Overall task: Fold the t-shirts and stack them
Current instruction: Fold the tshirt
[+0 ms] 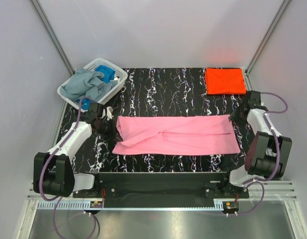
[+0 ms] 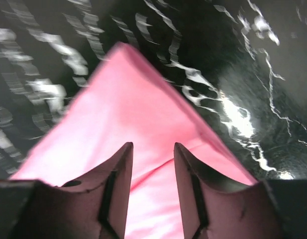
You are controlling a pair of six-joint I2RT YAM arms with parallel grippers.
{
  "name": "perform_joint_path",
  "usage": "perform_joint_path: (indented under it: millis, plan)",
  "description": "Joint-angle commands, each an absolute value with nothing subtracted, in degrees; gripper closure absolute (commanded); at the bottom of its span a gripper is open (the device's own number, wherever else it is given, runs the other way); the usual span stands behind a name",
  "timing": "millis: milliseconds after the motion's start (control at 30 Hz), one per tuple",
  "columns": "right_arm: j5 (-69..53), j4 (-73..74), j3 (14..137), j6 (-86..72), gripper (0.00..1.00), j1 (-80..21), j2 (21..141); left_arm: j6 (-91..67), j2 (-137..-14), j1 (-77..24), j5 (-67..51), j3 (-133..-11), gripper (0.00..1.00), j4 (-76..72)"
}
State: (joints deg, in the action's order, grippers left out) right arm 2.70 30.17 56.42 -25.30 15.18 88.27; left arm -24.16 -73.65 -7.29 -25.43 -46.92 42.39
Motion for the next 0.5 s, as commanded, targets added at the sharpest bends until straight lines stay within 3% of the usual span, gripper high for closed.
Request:
perform_joint_path:
  millis: [0,67,233,367,467]
  plan:
    - [1.0,33.1,61.4,-25.0,0.53,12.2,81.5,-25.9,-73.7,-7.5,-28.0,-50.3,0.96,40.0]
    - [0.3,31.9,60.5,-26.0,0.55,8.4,79.6,-25.9,-74.6,-7.4,-27.7,-50.7,0.96,39.7]
    - [-2.1,21.0,56.5,-27.3,0.65,-18.8,77.3,-26.4,-77.0,-7.3,-24.6,-52.1,0.96,38.3]
    - [-0.8,14.3,56.2,-27.8,0.60,-34.9,79.9,-28.6,-81.6,-7.2,-26.4,-54.6,0.98,35.8]
    - [2.3,9.1,56.6,-18.5,0.58,-46.6,83.4,-29.7,-85.1,-7.2,-28.4,-57.3,0.99,34.7]
